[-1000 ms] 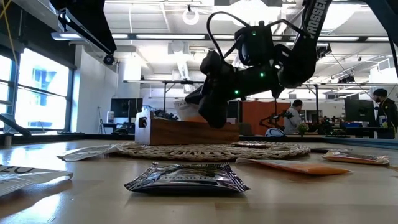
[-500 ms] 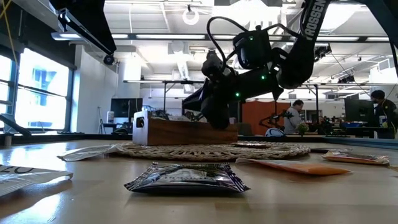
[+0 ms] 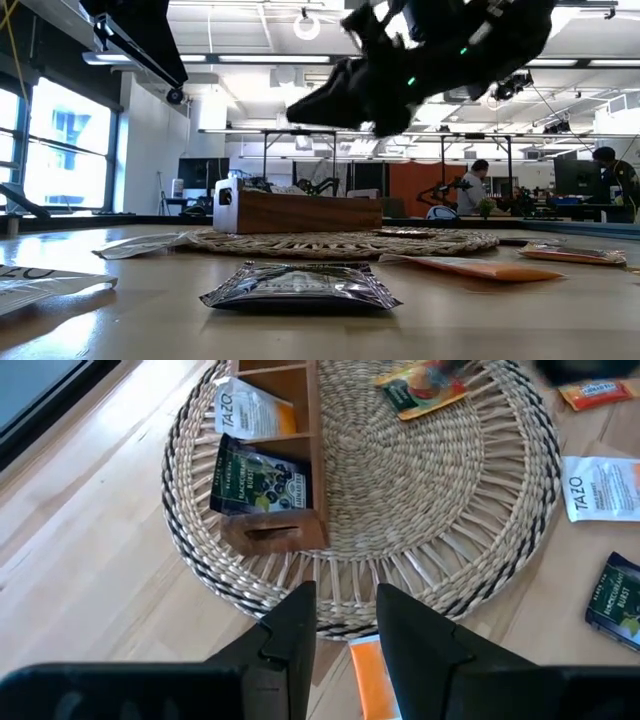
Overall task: Pick & Place Tea
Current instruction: Put the white tea bag into the middle section of the brown wooden organizer
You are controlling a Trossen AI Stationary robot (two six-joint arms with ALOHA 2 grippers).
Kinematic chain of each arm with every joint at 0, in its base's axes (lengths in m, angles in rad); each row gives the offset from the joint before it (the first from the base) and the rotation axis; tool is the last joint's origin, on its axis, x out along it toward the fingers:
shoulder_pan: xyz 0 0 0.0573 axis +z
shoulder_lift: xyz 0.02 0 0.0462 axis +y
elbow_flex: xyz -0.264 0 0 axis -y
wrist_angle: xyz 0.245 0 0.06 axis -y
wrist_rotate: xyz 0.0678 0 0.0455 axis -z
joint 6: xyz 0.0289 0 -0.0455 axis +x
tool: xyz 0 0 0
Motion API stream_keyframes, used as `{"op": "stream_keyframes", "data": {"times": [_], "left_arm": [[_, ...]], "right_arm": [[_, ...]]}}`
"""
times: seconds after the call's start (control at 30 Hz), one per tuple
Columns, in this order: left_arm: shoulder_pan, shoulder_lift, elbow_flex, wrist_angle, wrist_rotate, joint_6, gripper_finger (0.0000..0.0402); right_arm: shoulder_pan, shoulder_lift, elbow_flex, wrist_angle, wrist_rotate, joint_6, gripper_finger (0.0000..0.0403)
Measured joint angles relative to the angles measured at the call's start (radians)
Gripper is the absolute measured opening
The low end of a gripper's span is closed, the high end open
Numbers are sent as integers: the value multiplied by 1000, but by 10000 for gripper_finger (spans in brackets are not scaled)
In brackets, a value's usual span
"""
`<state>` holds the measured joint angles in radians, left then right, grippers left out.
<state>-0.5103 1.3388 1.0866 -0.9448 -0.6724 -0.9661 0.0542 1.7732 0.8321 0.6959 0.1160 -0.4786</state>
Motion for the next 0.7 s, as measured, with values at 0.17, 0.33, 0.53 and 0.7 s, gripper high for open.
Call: {"op": "stream_keyframes", "data": {"times": [0.17,0.33,0.53,0.7], "left_arm": [[0,0,0,0,7,1,106],[0,0,0,11,30,15,106],[0,10,0,16,154,-104,106],[-10,41,-47,28,232,-229,106]], "right_arm": [[104,-18,0,-74,-92,185,123],[197,18,6,-49,-71,211,123],[258,125,124,-108,-12,187,123],[264,197,271,-246,-14,148,123]]}}
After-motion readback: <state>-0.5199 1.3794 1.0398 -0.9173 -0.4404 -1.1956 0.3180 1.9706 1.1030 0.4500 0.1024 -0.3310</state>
